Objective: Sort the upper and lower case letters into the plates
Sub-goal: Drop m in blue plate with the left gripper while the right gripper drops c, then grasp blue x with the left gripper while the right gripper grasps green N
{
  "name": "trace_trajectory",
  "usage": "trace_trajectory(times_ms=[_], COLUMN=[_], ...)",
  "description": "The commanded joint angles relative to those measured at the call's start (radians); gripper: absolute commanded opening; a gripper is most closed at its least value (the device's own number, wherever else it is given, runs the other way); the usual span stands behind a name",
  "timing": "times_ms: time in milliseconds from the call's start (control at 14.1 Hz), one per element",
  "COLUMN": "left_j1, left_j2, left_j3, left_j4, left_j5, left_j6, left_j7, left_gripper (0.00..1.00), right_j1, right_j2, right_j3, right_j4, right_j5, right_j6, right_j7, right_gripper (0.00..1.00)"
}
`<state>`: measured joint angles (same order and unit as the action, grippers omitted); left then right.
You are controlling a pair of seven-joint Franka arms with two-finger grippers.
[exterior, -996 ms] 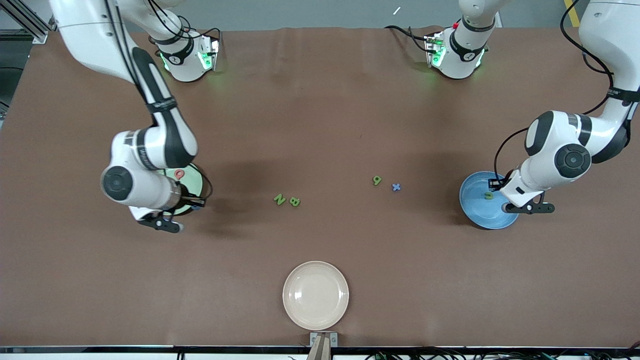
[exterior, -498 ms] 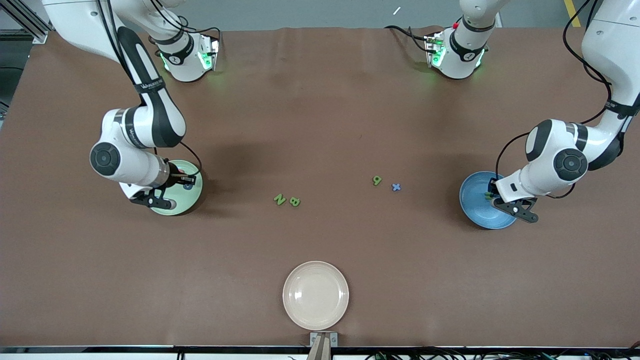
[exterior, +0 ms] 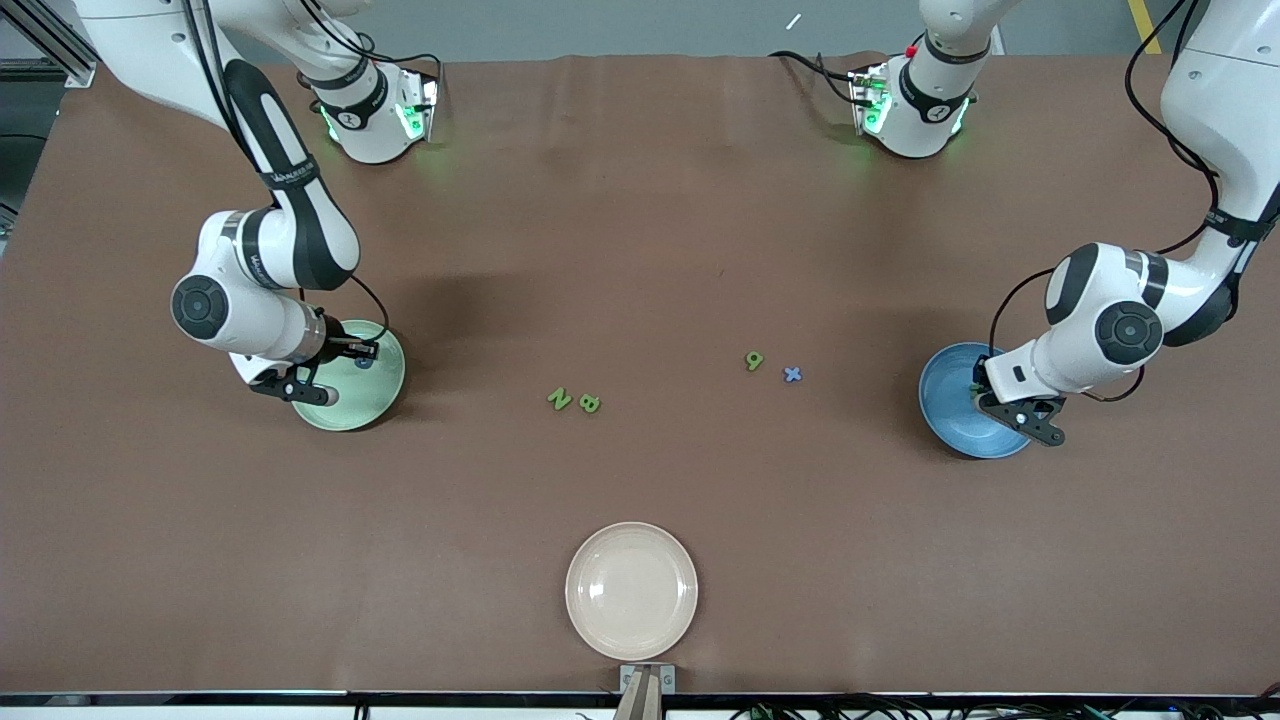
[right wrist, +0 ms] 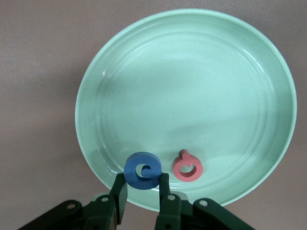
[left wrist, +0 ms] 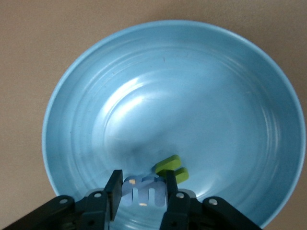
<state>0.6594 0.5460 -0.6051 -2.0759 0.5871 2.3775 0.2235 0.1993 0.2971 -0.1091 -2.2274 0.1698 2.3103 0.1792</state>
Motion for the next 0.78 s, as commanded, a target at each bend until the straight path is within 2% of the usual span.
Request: trace_trajectory(times_ms=[0, 213, 356, 427, 498, 569, 640, 711], left_j1=[0.029, 0.035, 0.035, 0.034, 0.035, 0.035, 0.034, 0.034], left_j2=[-0.001, 0.0, -0.006, -0.011, -0.014, -0.018, -0.034, -0.04], left_j3=[-0.016, -0.016, -0.016, -0.019, -0.033, -0.045, -0.057, -0.08], left_j4=[-0.004, -0.006, -0.004, -0.003, 0.0, 0.002, 0.004, 0.007], left_j5=[0.019, 0.019, 0.019, 0.017, 0.004, 0.0, 0.0, -0.003], left_j6=[0.006, 0.006, 0.0, -0.006, -0.012, -0.023, -0.04, -0.062], left_j7=[0.059, 0.057, 0.045, 0.042, 0.042, 0.04, 0.04, 0.028], left_gripper=[0.3, 0.31, 0.54, 0.75, 0.91, 0.98, 0.99, 0.99], right_j1=[-0.017, -0.011, -0.009, -0.009, -0.008, -0.008, -0.008, -0.008], right_j2=[0.017, 0.045, 0.066, 0.068, 0.068, 0.068, 0.068, 0.066], right_j3=[0.017, 0.019, 0.019, 0.019, 0.019, 0.019, 0.019, 0.02], right_j4=[-0.024, -0.023, -0.017, -0.017, -0.015, -0.012, -0.011, -0.003], right_j5=[-0.012, -0.01, -0.009, -0.009, -0.009, -0.009, -0.009, -0.009], right_j6=[0.049, 0.09, 0.107, 0.107, 0.106, 0.104, 0.106, 0.1], right_j7=[-0.006, -0.006, -0.004, -0.004, -0.004, -0.004, -0.004, -0.004], right_gripper=[0.02, 0.02, 0.05, 0.07, 0.13, 0.37, 0.8, 1.0])
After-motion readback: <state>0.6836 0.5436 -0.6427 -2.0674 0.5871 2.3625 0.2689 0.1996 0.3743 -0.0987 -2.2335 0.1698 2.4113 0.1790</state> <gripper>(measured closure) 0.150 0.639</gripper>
